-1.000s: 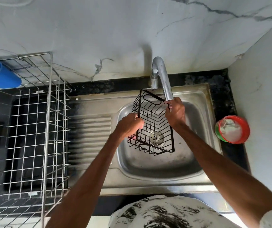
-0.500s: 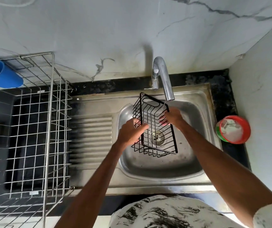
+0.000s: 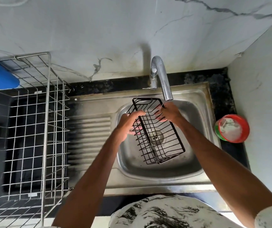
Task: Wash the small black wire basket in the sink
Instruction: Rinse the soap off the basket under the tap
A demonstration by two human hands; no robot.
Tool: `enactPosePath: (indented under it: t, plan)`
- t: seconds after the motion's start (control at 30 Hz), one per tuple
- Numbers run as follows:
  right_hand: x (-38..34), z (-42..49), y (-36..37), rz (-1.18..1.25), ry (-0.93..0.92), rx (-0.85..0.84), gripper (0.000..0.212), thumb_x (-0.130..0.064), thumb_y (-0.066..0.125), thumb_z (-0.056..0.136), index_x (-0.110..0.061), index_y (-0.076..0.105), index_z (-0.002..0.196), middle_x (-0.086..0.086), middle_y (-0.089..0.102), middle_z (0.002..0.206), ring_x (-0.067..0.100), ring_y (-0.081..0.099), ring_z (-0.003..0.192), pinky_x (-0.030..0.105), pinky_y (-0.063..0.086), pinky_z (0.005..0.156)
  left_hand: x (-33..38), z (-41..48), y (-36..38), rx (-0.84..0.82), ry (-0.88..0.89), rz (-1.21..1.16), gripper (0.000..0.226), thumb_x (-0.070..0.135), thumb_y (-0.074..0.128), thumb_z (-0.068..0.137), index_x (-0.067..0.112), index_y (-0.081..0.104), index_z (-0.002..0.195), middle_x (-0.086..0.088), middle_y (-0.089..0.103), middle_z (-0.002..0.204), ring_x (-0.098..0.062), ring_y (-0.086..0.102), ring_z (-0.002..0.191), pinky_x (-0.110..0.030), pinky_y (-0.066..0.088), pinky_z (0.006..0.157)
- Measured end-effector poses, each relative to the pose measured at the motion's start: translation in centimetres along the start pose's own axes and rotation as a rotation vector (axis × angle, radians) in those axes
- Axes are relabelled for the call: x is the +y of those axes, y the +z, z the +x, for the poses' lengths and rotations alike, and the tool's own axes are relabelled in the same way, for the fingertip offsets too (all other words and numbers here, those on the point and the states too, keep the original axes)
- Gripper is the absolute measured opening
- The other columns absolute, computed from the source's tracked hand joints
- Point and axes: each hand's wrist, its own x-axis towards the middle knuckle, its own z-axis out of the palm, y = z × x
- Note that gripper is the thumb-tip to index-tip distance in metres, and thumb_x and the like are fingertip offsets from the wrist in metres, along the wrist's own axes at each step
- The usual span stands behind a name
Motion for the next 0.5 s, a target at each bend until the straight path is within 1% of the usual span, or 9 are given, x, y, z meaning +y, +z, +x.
enactPosePath:
  t: [0.03, 0.1, 0.17, 0.2, 0.27, 0.33, 0.4, 0.47, 0.5]
  plan:
    - [-0.3, -0.3, -0.2, 0.006, -0.01, 0.008, 0.021, -0.012, 0.048, 0.106, 0.0, 0.065, 0.106, 0.027, 0.072, 0.107, 0.04, 0.073, 0.091, 0.036, 0.061, 0.066, 0.0, 0.1, 0.0, 0.004, 0.013, 0.044, 0.089, 0.053, 0.083, 0.067, 0.008, 0.055, 0.139, -0.014, 0.05, 0.15, -0.025, 0.061, 0.104, -0.035, 0.058, 0.072]
    - [-1.1, -0.7, -0.9, -0.081, -0.071, 0.059, 0.016, -0.013, 0.055, 0.102, -0.008, 0.07, 0.098, 0.021, 0.074, 0.102, 0.031, 0.073, 0.082, 0.024, 0.059, 0.064, -0.1, 0.2, 0.1, 0.015, 0.039, 0.078, 0.072, 0.044, 0.081, 0.065, 0.004, 0.064, 0.122, -0.009, 0.06, 0.13, -0.022, 0.065, 0.101, -0.039, 0.063, 0.07]
    - [-1.5, -1.6, -1.7, -0.403, -0.224, 0.219, 0.021, -0.014, 0.056, 0.102, -0.004, 0.073, 0.098, 0.009, 0.071, 0.091, 0.02, 0.065, 0.075, 0.013, 0.047, 0.06, -0.2, 0.4, 0.4, 0.038, 0.042, 0.049, 0.06, 0.03, 0.082, 0.07, -0.001, 0.063, 0.117, -0.007, 0.065, 0.114, -0.021, 0.07, 0.095, -0.049, 0.066, 0.077]
    - [-1.4, -1.9, -2.0, -0.555, -0.346, 0.337, 0.023, -0.013, 0.054, 0.102, 0.0, 0.073, 0.1, 0.011, 0.068, 0.09, 0.021, 0.064, 0.078, 0.017, 0.045, 0.064, -0.1, 0.4, 0.4, 0.056, 0.035, 0.043, 0.062, 0.029, 0.083, 0.069, 0.0, 0.062, 0.119, -0.007, 0.066, 0.109, -0.02, 0.071, 0.091, -0.051, 0.066, 0.078]
    - [-1.2, -2.8, -2.4, -0.626, -0.548, 0.512, 0.02, -0.008, 0.056, 0.1, 0.002, 0.072, 0.107, 0.018, 0.072, 0.097, 0.031, 0.069, 0.085, 0.025, 0.048, 0.073, 0.0, 0.6, 0.5, 0.076, 0.034, 0.051, 0.073, 0.033, 0.085, 0.063, 0.002, 0.059, 0.124, -0.008, 0.069, 0.107, -0.022, 0.075, 0.09, -0.052, 0.065, 0.079]
    - [0.0, -3.0, -2.5, -0.765, -0.723, 0.422, 0.025, -0.001, 0.061, 0.094, -0.004, 0.072, 0.117, 0.017, 0.073, 0.108, 0.031, 0.071, 0.095, 0.03, 0.055, 0.082, 0.1, 0.7, 0.4, 0.078, 0.04, 0.05, 0.08, 0.032, 0.086, 0.063, 0.005, 0.055, 0.131, -0.008, 0.071, 0.107, -0.023, 0.076, 0.094, -0.051, 0.063, 0.081]
    - [1.3, -2.4, -2.8, -0.98, -0.871, 0.188, 0.044, 0.004, 0.065, 0.088, -0.007, 0.065, 0.131, 0.015, 0.067, 0.128, 0.029, 0.066, 0.116, 0.041, 0.055, 0.1, 0.3, 0.6, 0.5, 0.078, 0.063, 0.063, 0.083, 0.031, 0.086, 0.066, 0.005, 0.05, 0.137, -0.005, 0.069, 0.103, -0.022, 0.076, 0.09, -0.046, 0.064, 0.079]
    - [2.0, -0.9, -3.1, -1.123, -1.093, 0.111, 0.059, 0.006, 0.074, 0.081, -0.002, 0.057, 0.137, 0.021, 0.06, 0.137, 0.033, 0.061, 0.126, 0.048, 0.052, 0.104, 0.6, 0.4, 0.8, 0.078, 0.089, 0.083, 0.085, 0.032, 0.086, 0.068, 0.002, 0.049, 0.138, 0.001, 0.064, 0.093, -0.019, 0.071, 0.077, -0.039, 0.061, 0.068]
    - [1.5, -0.7, -3.4, -1.216, -1.148, 0.101, 0.064, 0.002, 0.08, 0.077, 0.0, 0.056, 0.137, 0.023, 0.06, 0.137, 0.033, 0.063, 0.123, 0.046, 0.052, 0.104, 0.8, 0.4, 0.8, 0.078, 0.099, 0.095, 0.083, 0.03, 0.086, 0.069, 0.0, 0.048, 0.137, 0.004, 0.06, 0.088, -0.017, 0.067, 0.073, -0.037, 0.056, 0.065]
